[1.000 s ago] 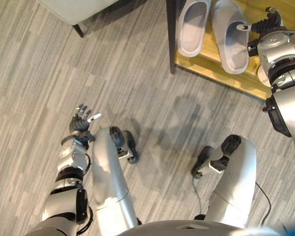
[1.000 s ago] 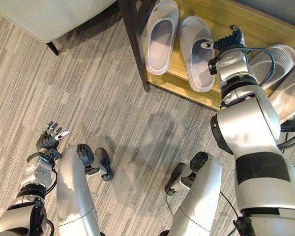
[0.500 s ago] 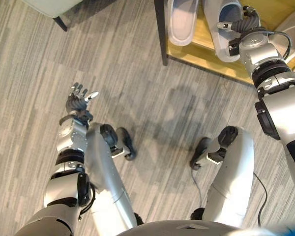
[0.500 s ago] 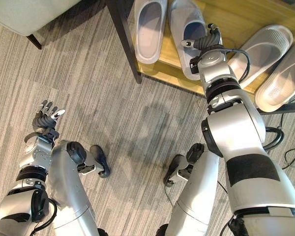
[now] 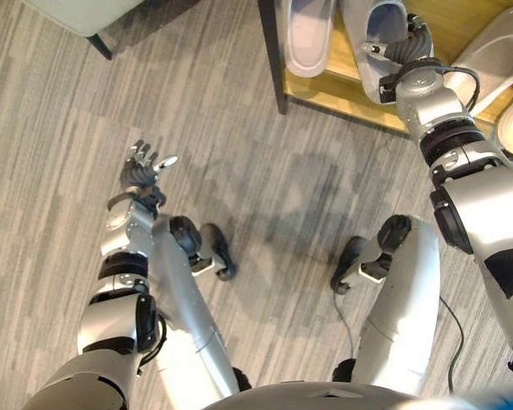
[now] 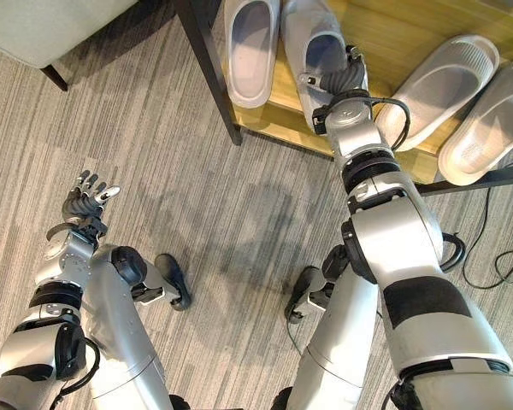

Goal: Arrange the slippers neatly on the shoe rack.

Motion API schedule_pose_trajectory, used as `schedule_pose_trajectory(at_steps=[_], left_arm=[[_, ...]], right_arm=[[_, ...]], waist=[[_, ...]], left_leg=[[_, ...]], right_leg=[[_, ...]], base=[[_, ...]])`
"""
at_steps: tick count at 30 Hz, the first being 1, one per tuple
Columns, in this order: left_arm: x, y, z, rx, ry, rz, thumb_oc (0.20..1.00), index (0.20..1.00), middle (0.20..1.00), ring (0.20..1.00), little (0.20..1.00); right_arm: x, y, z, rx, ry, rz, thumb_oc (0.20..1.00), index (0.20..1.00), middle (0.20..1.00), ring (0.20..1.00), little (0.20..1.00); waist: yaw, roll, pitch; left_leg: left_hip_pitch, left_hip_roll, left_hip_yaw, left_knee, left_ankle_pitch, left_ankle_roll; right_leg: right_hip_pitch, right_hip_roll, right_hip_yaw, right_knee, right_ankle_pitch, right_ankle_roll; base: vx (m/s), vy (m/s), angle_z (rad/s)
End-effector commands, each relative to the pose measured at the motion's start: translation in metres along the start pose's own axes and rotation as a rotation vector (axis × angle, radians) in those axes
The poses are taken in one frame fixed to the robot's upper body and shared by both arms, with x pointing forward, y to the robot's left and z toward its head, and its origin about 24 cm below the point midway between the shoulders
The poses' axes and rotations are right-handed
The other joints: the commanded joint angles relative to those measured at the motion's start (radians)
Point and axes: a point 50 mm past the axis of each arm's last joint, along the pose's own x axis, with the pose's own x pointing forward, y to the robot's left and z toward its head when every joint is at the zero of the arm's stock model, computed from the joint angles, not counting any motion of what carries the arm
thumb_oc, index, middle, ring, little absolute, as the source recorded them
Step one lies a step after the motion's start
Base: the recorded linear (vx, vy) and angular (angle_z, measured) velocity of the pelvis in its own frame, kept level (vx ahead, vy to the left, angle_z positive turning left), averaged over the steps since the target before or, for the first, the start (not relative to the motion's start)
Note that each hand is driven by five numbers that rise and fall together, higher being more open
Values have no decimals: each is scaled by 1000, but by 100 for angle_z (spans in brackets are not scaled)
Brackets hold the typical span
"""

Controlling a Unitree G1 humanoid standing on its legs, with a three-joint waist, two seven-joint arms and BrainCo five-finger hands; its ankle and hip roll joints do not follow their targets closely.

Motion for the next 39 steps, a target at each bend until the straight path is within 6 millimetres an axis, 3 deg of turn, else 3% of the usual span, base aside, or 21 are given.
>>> schedule_pose_trajectory(at_steps=[1, 16, 29, 39], left_arm=[[3, 12, 30, 10, -112, 67, 1000, 1000, 1000, 1000, 1000], [6, -3, 23, 31, -104, 68, 1000, 1000, 1000, 1000, 1000], [11, -25, 30, 39, -134, 46, 1000, 1000, 1000, 1000, 1000], [9, -23, 23, 51, -123, 66, 1000, 1000, 1000, 1000, 1000]], right_arm=[[-3, 9, 40, 81, -109, -5, 1000, 1000, 1000, 1000, 1000], [-16, 32, 30, 178, -143, 17, 1000, 1000, 1000, 1000, 1000], [-30, 53, 22, 251, -163, 73, 1000, 1000, 1000, 1000, 1000], [-38, 67, 25, 297, -173, 108, 1000, 1000, 1000, 1000, 1000]], waist=[[6, -27, 58], [-11, -17, 52], [-14, -19, 43], [-10, -8, 42]], left_leg=[[87, 35, -95, 32, -130, -79], [87, 47, -139, 107, -159, -87], [87, 45, -153, 132, -168, -92], [87, 45, -182, 183, -187, -93]], right_leg=[[90, -19, 78, -94, 69, 169], [90, -11, 98, -32, 48, 167], [90, -12, 123, -8, 47, 168], [90, -11, 145, 45, 30, 172]], base=[[8, 1, -8], [9, 12, -4], [5, 4, -1], [3, 2, 0]])
